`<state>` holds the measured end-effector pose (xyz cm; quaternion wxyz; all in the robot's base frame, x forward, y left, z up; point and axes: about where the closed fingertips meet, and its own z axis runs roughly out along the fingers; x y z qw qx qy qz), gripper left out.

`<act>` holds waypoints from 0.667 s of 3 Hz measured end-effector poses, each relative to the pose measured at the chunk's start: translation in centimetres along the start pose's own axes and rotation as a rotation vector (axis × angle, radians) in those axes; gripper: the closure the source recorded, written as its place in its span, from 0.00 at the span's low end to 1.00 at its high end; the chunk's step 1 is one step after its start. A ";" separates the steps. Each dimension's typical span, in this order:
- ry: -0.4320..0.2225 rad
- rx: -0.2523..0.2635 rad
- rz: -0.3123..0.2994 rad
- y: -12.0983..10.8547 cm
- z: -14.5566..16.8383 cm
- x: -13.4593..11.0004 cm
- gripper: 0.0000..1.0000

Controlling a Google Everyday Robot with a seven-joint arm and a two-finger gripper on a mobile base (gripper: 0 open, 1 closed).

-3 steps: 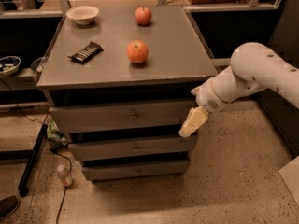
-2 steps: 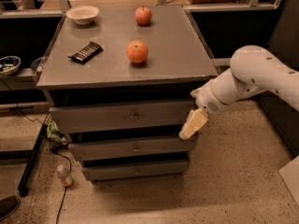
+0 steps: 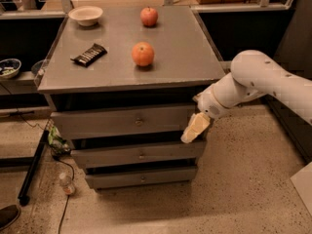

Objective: Open top drawer

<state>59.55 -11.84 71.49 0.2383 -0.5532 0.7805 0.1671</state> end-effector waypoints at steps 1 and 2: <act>-0.039 -0.005 0.006 -2.2 3.7 -1.5 0.00; -0.039 -0.006 0.006 -2.2 3.7 -1.4 0.00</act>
Offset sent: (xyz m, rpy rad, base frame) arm 0.0397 0.0264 -0.0234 0.0423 -0.0153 -0.0030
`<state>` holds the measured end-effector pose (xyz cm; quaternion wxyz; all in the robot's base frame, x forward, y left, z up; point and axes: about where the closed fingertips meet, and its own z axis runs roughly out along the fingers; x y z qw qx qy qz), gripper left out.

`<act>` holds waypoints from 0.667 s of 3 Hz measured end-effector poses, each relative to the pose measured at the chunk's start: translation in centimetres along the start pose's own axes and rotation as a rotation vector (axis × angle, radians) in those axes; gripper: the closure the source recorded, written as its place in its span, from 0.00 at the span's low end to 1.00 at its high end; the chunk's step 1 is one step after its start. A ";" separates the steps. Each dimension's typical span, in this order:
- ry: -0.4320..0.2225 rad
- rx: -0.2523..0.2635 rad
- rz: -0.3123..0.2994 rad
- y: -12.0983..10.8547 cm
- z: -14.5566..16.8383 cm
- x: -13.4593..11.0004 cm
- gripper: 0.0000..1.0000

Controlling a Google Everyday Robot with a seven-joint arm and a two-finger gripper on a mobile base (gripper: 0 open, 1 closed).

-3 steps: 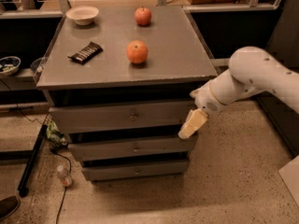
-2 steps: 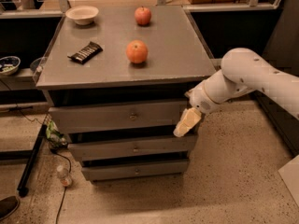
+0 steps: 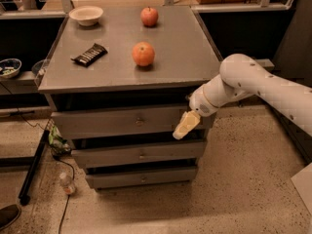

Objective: Open top drawer

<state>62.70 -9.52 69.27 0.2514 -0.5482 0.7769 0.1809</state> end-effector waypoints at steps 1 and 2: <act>0.009 -0.022 0.014 0.9 0.0 1.1 0.00; 0.012 -0.035 0.024 1.8 -0.4 2.0 0.00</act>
Offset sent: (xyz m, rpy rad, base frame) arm -0.0406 -0.0242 -0.0095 0.0049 0.0642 -0.0063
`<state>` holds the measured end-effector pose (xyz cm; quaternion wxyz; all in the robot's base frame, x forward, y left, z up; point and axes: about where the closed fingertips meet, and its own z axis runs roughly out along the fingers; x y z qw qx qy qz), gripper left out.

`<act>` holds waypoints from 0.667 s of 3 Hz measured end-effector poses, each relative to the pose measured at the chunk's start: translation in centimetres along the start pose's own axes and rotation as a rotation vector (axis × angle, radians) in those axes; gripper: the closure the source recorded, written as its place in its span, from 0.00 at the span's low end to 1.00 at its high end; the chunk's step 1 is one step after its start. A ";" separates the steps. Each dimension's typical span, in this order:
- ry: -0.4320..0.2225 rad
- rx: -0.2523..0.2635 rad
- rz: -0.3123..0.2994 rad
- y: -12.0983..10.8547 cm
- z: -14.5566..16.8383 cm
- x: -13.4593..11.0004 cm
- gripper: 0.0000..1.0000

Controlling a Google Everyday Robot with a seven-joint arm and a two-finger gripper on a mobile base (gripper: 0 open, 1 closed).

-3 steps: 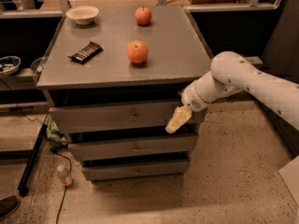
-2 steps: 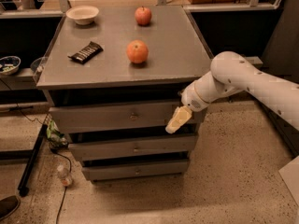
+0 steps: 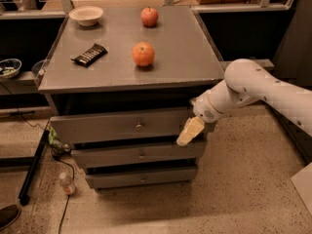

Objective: Open top drawer

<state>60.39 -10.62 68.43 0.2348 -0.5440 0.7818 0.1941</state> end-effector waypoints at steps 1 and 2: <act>-0.003 -0.004 0.001 0.3 -0.3 0.2 0.00; -0.015 -0.016 0.003 1.5 -1.1 0.9 0.00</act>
Offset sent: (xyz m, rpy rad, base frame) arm -0.0344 -0.0198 0.0111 0.0362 0.0111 0.0056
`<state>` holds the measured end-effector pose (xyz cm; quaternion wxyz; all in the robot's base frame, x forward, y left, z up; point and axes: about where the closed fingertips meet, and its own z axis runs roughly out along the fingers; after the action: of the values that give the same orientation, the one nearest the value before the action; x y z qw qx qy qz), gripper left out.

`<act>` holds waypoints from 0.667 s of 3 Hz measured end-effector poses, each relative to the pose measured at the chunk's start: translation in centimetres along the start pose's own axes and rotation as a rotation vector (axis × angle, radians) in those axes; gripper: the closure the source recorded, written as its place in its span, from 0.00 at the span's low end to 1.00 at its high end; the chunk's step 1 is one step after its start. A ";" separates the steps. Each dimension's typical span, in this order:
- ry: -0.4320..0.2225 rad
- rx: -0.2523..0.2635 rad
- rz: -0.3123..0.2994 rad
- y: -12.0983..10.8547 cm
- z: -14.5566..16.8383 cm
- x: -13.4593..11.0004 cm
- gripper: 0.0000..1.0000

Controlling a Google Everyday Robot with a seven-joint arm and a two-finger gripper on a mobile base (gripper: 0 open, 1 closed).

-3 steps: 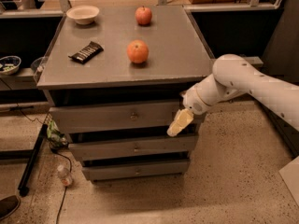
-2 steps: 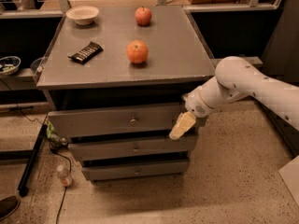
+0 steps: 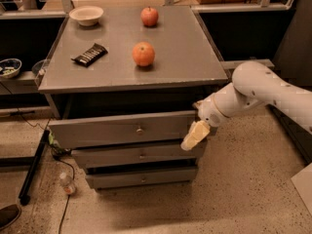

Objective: Open top drawer

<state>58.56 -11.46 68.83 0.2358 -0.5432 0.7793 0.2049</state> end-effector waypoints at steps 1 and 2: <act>-0.047 -0.016 0.012 2.0 -1.4 1.0 0.00; -0.044 -0.006 0.009 1.8 -1.2 0.7 0.00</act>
Offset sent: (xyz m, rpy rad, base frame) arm -0.0339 -0.0138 0.0122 0.0588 -0.0101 -0.0006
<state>56.47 -12.14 69.52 0.2503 -0.5358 0.7758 0.2200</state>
